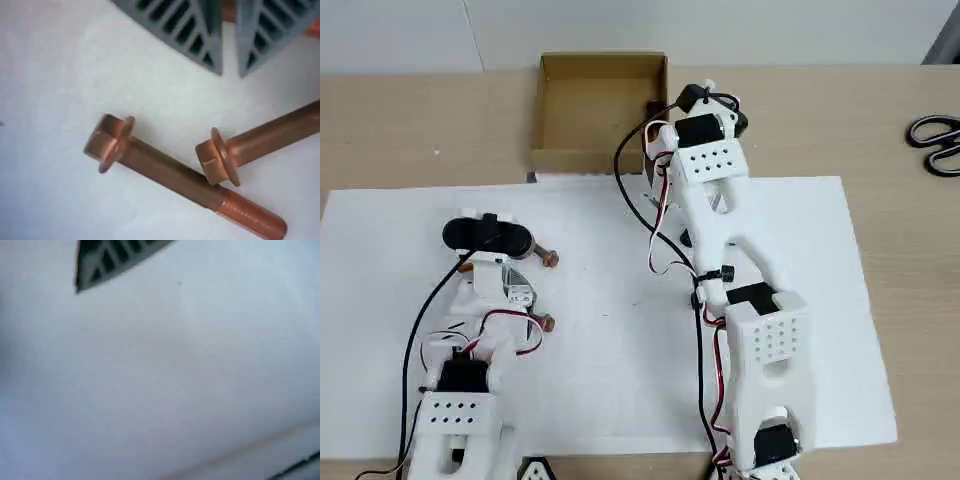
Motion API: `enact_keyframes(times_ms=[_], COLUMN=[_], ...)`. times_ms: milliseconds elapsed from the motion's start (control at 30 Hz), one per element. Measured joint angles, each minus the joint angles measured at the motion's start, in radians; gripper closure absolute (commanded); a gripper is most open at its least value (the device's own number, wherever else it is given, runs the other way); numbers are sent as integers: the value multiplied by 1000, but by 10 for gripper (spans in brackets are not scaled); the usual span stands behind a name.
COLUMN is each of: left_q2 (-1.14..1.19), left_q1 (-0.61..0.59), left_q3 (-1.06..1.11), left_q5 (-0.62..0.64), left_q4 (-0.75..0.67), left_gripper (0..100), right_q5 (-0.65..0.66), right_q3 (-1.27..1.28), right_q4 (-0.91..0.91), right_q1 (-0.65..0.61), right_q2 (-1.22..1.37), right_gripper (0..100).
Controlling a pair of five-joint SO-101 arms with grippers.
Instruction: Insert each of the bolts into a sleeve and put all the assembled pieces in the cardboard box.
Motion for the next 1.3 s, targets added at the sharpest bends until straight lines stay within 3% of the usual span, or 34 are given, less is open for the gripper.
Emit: enact_keyframes(times_ms=[600,867,1200,1300], left_q2=[0,0,0,0], left_q1=[0,0,0,0], left_q3=[0,0,0,0], left_q5=[0,0,0,0], left_q4=[0,0,0,0], left_gripper=[994,994,994,994], right_q5=[-29,-29,-29,-29], right_q3=[0,0,-6,-6], right_q4=[-20,-20,-20,-17], right_q1=[38,44,37,37], right_q2=[69,69,71,71], right_gripper=[810,994,804,814])
